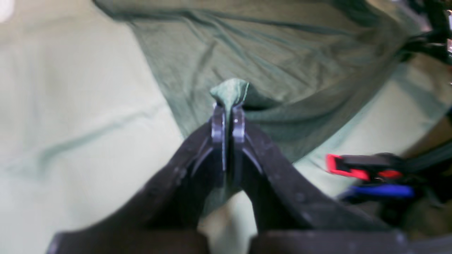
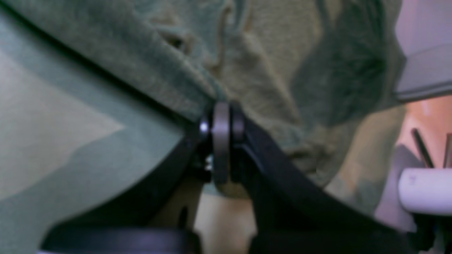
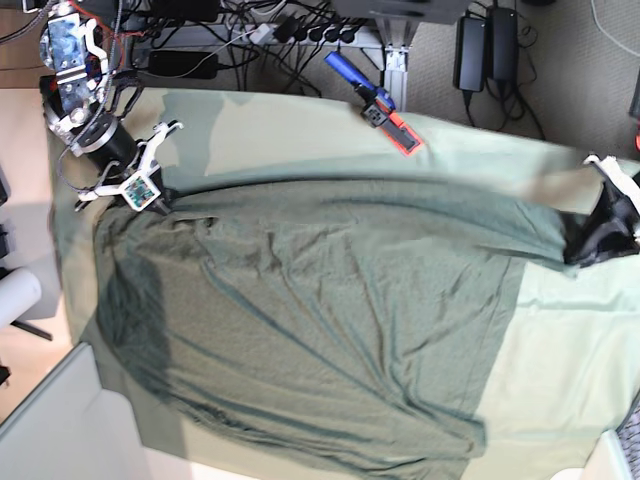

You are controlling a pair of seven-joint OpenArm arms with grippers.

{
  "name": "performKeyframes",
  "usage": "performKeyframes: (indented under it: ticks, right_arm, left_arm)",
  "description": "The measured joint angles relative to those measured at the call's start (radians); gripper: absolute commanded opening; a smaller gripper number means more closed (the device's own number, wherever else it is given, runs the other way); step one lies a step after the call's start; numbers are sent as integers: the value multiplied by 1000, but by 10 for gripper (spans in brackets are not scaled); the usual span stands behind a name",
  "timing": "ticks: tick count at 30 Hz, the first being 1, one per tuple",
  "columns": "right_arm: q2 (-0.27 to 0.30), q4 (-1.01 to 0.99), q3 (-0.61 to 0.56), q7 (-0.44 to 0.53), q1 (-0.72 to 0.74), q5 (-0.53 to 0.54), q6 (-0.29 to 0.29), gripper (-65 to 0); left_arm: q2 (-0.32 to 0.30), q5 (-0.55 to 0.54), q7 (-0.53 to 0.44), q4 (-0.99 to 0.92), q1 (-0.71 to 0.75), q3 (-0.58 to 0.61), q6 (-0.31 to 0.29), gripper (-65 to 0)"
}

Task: Fold the T-shirt properly
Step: 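Lift the shirt with both grippers, raising the held edge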

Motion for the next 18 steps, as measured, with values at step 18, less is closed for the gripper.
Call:
performKeyframes:
  ticks: [18]
  right_arm:
    - [-20, -159, 3, -56, 181, 68, 4, -650]
  left_arm:
    - [14, 185, -165, -369, -375, 353, 1, -650]
